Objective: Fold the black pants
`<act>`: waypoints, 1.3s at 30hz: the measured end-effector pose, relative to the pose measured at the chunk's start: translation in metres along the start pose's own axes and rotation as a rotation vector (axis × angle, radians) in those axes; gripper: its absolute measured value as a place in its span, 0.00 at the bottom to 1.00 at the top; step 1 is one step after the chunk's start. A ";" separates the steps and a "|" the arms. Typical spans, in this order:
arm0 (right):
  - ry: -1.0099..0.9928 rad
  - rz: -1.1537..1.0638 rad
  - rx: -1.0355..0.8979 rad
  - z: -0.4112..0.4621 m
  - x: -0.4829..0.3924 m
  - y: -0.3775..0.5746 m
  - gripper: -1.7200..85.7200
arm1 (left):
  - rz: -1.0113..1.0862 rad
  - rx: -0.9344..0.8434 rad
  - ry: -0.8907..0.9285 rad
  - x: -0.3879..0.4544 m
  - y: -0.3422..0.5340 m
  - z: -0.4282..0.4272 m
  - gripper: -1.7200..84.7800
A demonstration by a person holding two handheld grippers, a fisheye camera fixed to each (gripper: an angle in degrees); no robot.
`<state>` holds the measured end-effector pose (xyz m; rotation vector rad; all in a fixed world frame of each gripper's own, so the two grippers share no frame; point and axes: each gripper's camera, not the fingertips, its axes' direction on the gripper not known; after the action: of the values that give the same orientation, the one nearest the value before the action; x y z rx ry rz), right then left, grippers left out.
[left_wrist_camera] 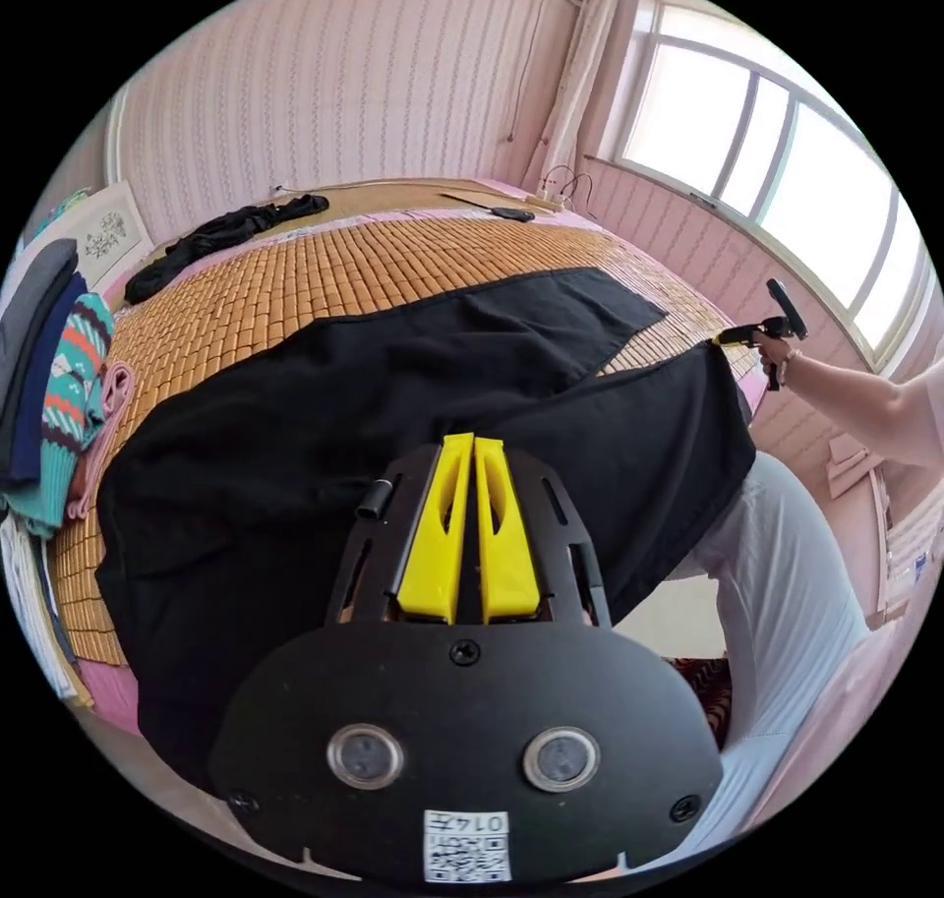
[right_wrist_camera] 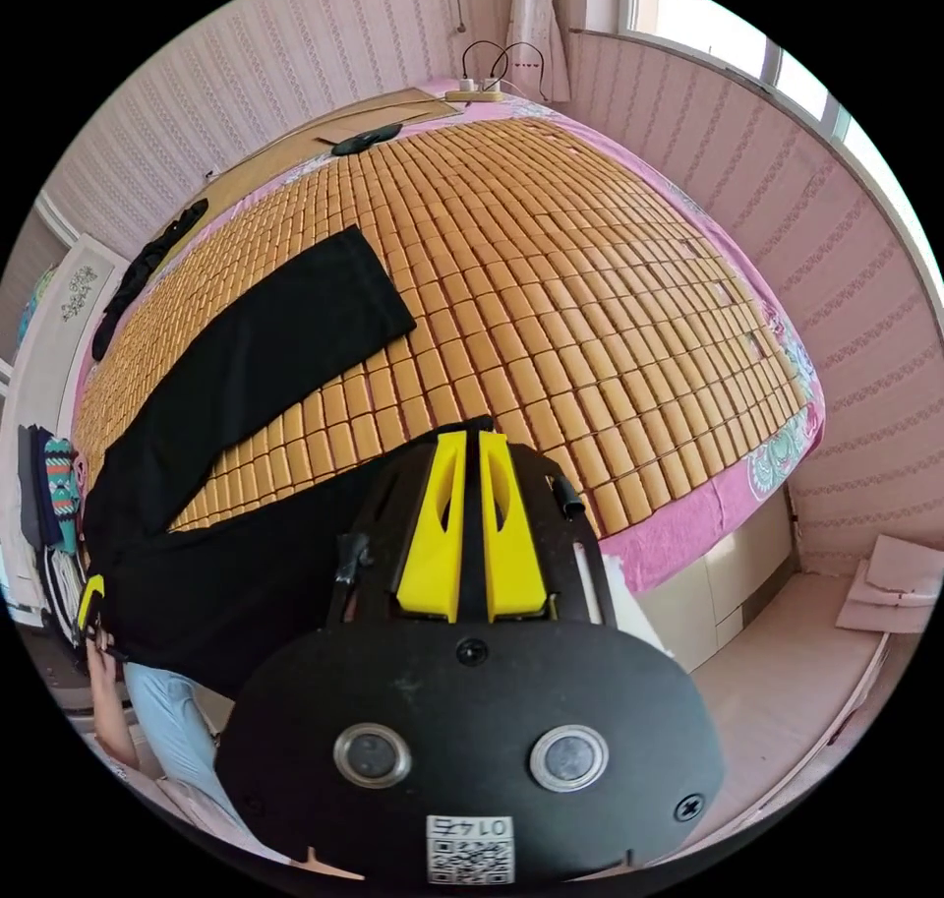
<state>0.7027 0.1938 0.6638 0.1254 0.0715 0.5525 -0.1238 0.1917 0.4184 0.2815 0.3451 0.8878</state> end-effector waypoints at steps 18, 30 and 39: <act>-0.435 -1.453 0.091 0.009 -0.718 0.101 0.15 | -0.573 0.043 -0.354 -0.209 0.236 -0.194 0.20; -0.366 -1.491 -0.113 0.064 -0.853 0.110 0.02 | -0.644 0.055 -0.062 -0.273 0.269 -0.188 0.03; -0.289 -1.474 -0.088 0.052 -0.893 0.085 0.03 | -0.659 0.059 -0.220 -0.329 0.244 -0.205 0.07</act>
<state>-0.0945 -0.2111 0.7576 0.0391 -0.1449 -0.9342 -0.5708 0.0970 0.3825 0.2916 0.2347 0.1952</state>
